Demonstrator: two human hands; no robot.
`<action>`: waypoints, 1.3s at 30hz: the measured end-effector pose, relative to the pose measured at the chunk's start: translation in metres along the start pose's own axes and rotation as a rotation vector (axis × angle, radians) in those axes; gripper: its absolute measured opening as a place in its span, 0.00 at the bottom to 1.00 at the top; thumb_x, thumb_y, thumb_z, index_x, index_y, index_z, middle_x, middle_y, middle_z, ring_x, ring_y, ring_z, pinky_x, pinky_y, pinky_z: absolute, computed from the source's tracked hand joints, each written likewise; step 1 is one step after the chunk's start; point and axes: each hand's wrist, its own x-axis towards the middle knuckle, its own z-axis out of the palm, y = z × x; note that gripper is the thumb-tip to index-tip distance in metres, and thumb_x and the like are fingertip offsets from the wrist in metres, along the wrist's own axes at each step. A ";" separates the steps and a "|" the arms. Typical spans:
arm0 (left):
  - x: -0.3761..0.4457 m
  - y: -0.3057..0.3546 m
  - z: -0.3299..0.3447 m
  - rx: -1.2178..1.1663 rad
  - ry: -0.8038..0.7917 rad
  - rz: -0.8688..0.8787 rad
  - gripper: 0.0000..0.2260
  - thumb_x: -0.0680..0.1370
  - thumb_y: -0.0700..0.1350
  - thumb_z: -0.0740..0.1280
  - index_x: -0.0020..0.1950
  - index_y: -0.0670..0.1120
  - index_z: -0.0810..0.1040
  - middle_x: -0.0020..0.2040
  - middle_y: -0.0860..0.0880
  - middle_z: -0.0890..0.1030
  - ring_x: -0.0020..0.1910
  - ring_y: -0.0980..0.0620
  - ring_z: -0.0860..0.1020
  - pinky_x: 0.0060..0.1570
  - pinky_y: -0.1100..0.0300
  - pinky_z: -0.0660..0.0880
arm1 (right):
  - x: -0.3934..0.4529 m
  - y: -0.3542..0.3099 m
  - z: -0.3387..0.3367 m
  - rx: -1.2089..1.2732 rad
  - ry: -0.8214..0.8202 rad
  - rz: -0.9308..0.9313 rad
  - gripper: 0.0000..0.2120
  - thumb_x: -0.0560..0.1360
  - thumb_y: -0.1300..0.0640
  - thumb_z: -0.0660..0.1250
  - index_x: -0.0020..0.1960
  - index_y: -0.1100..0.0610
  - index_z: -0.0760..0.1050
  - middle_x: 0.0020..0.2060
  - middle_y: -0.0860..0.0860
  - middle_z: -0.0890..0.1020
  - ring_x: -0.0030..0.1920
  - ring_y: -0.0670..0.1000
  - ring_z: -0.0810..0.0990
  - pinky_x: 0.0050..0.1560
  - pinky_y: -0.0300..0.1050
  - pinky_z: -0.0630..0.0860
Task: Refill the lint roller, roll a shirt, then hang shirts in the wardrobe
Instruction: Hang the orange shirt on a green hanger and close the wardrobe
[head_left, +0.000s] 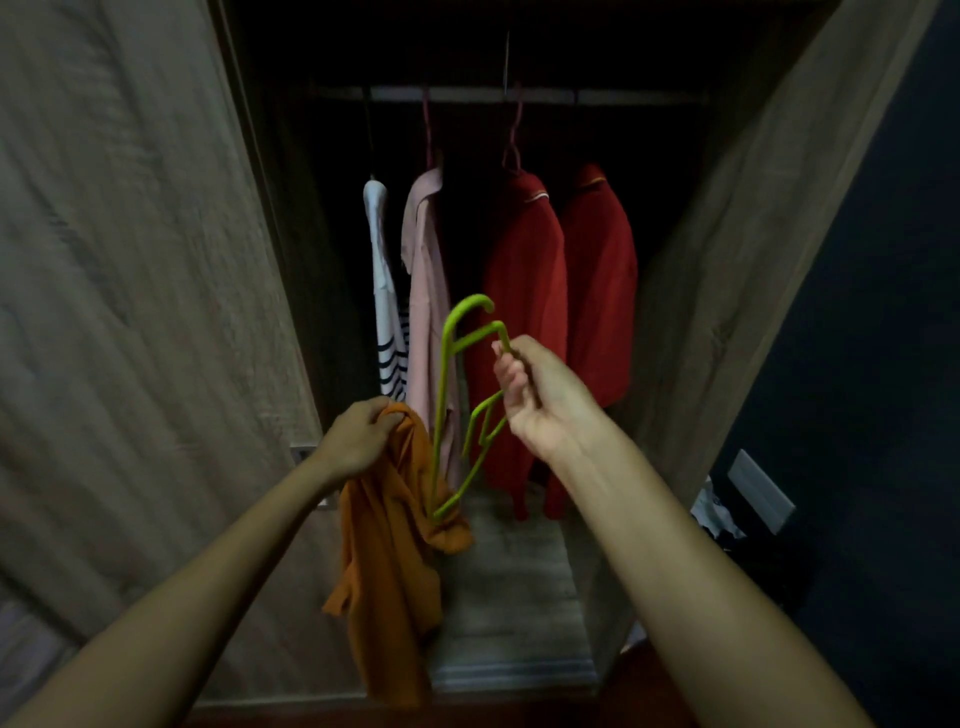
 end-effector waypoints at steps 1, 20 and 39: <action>0.001 0.001 0.000 0.014 -0.010 0.006 0.12 0.81 0.43 0.59 0.39 0.46 0.75 0.35 0.47 0.74 0.36 0.50 0.73 0.41 0.54 0.68 | 0.001 -0.003 0.001 0.066 0.014 0.004 0.10 0.77 0.64 0.62 0.37 0.63 0.74 0.22 0.51 0.76 0.16 0.41 0.71 0.16 0.28 0.66; -0.005 0.016 0.020 -0.130 -0.133 -0.102 0.15 0.81 0.44 0.58 0.52 0.33 0.77 0.45 0.35 0.80 0.44 0.38 0.79 0.54 0.44 0.75 | 0.003 0.019 0.011 0.572 0.071 -0.037 0.08 0.79 0.68 0.59 0.58 0.69 0.71 0.45 0.65 0.77 0.32 0.56 0.84 0.32 0.44 0.83; 0.030 -0.044 0.024 -0.603 -0.154 -0.338 0.27 0.50 0.50 0.82 0.43 0.37 0.83 0.41 0.39 0.85 0.45 0.48 0.85 0.42 0.57 0.82 | 0.050 0.058 -0.022 -0.860 -0.412 -0.407 0.12 0.72 0.43 0.69 0.47 0.50 0.75 0.45 0.52 0.86 0.49 0.52 0.85 0.46 0.52 0.82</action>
